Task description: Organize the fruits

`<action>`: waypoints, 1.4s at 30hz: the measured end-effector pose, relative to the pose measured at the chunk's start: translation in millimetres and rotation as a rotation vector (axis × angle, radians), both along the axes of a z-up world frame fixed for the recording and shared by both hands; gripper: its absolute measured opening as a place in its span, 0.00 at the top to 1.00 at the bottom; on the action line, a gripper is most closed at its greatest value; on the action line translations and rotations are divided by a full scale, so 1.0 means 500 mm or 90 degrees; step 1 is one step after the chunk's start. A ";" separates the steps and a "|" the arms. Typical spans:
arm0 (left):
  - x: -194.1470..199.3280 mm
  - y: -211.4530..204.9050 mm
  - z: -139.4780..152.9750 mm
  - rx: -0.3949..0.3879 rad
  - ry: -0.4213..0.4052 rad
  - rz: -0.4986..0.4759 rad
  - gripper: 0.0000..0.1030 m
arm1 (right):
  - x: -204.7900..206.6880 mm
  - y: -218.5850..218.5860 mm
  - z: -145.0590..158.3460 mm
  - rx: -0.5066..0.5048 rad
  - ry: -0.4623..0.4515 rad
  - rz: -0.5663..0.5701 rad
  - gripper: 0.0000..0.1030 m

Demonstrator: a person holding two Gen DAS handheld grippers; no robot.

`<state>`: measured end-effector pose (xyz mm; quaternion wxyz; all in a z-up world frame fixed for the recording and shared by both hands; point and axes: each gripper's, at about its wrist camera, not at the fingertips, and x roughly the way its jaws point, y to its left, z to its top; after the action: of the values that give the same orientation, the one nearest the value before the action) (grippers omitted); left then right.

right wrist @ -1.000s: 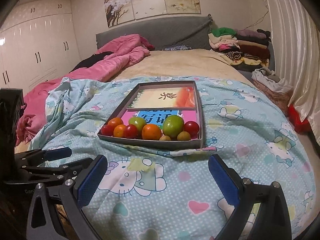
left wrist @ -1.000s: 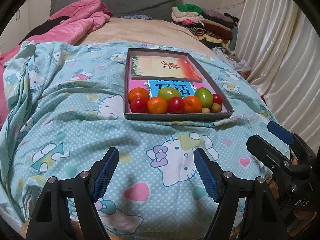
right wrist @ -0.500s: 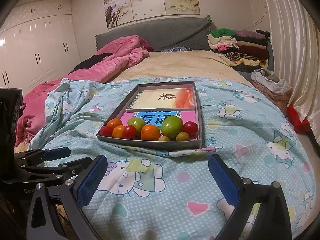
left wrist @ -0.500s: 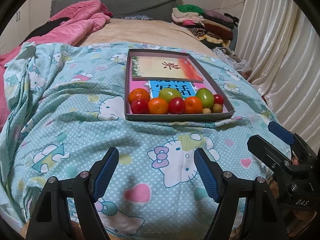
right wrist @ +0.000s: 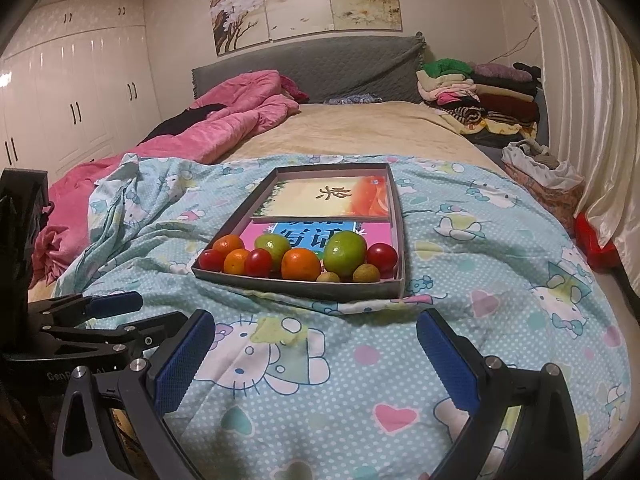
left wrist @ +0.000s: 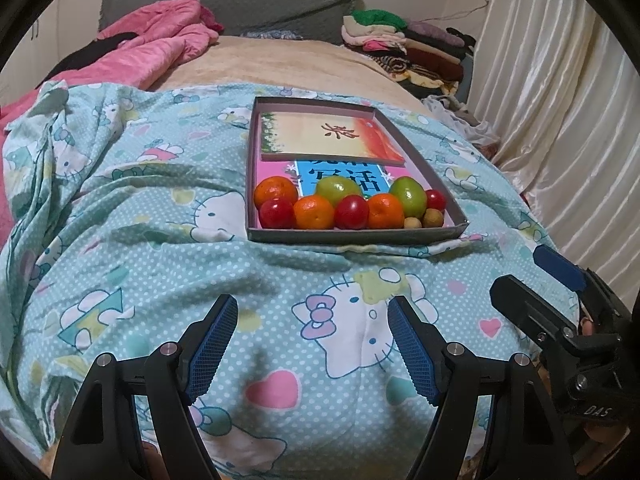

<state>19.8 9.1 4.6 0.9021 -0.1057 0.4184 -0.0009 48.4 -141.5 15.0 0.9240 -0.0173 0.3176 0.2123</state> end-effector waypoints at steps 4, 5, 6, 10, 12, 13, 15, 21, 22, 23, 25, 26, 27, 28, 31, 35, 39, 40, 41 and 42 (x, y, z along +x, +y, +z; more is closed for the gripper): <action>0.000 0.000 0.000 0.003 0.001 0.002 0.24 | 0.002 0.000 -0.002 0.001 0.001 -0.001 0.01; -0.001 0.000 0.001 0.005 0.000 0.003 0.24 | 0.001 0.001 -0.001 0.001 0.000 0.000 0.01; 0.000 0.000 0.001 0.004 0.000 0.004 0.24 | 0.002 0.001 -0.001 0.002 0.000 0.000 0.01; 0.000 0.002 0.001 0.003 0.002 0.007 0.24 | 0.003 0.001 -0.004 0.001 0.002 0.002 0.01; 0.001 0.003 0.000 0.004 0.002 0.008 0.24 | 0.002 0.001 -0.005 0.000 0.001 0.002 0.01; 0.001 0.003 0.000 0.005 0.001 0.008 0.24 | 0.002 0.001 -0.006 0.001 0.001 0.003 0.01; 0.001 0.003 -0.001 0.010 0.002 0.008 0.24 | 0.002 0.001 -0.006 0.001 0.002 0.002 0.01; 0.001 0.003 -0.001 0.017 0.001 0.009 0.24 | 0.002 0.001 -0.006 -0.001 0.002 0.002 0.01; 0.001 0.002 -0.001 0.017 0.001 0.009 0.24 | 0.002 0.001 -0.006 0.000 0.002 0.002 0.01; 0.001 0.002 -0.001 0.016 0.001 0.009 0.24 | 0.002 0.001 -0.006 0.001 0.001 0.002 0.01; 0.001 0.002 -0.001 0.018 0.001 0.010 0.24 | 0.002 0.001 -0.006 0.000 0.002 0.002 0.01; 0.001 0.002 -0.001 0.019 0.000 0.010 0.24 | 0.002 0.001 -0.006 0.000 0.002 0.002 0.01; 0.001 0.002 -0.001 0.017 0.000 0.009 0.24 | 0.002 0.001 -0.006 0.000 0.001 0.003 0.01; 0.001 0.002 -0.001 0.017 0.001 0.009 0.24 | 0.002 0.001 -0.006 0.002 0.001 0.003 0.01; 0.001 0.002 -0.001 0.022 0.001 0.010 0.24 | 0.002 0.001 -0.007 0.001 0.001 0.003 0.01; 0.001 0.002 -0.001 0.023 0.001 0.010 0.24 | 0.002 0.000 -0.007 0.002 0.001 0.003 0.01; 0.001 0.002 -0.001 0.026 0.001 0.012 0.24 | 0.002 0.000 -0.008 0.003 0.001 0.003 0.01; 0.001 0.003 0.000 0.026 0.001 0.012 0.24 | 0.002 0.000 -0.008 0.003 0.001 0.003 0.01; 0.001 0.004 0.000 0.025 0.001 0.013 0.24 | 0.002 0.000 -0.008 0.002 0.001 0.002 0.01; 0.001 0.004 0.000 0.025 0.001 0.013 0.24 | 0.002 0.000 -0.007 0.003 0.001 0.002 0.01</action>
<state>20.2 11.3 4.6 0.9035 -0.0927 0.4182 0.0168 49.6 -141.3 11.2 0.9234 -0.0159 0.3177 0.2147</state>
